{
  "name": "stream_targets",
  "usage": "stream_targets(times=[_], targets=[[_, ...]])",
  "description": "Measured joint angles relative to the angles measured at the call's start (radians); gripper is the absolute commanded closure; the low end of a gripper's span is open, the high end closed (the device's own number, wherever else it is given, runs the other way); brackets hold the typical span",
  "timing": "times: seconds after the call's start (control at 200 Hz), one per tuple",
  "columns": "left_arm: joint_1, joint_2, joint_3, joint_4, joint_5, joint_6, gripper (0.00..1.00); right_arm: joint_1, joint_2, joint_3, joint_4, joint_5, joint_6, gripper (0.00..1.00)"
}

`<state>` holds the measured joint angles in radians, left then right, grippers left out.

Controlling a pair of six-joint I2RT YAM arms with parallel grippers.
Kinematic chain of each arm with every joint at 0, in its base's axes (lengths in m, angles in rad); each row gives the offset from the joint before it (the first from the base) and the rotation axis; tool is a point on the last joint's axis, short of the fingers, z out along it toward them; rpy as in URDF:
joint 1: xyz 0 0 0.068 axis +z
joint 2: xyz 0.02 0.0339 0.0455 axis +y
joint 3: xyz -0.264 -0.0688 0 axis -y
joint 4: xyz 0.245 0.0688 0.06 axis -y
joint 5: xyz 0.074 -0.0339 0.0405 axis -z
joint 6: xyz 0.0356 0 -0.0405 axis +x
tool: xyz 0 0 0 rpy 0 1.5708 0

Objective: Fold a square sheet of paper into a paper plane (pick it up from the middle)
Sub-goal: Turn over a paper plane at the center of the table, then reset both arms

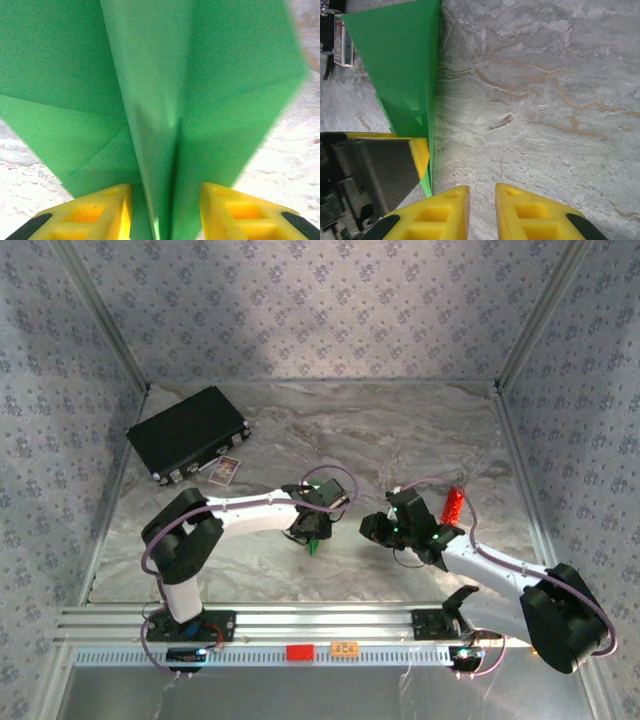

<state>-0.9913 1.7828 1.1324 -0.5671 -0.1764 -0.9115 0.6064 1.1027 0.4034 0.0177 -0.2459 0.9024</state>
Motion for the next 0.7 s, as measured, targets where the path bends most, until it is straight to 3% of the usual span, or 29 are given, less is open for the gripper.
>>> stream_targets(times=[0.405, 0.7], targets=[[0.000, -0.140, 0.000, -0.009, -0.051, 0.004, 0.55, -0.056, -0.069, 0.004, -0.097, 0.015, -0.033, 0.75], [0.015, -0.410, -0.104, 0.004, -0.203, 0.050, 0.47, -0.171, -0.249, 0.067, -0.257, 0.122, -0.153, 0.47]])
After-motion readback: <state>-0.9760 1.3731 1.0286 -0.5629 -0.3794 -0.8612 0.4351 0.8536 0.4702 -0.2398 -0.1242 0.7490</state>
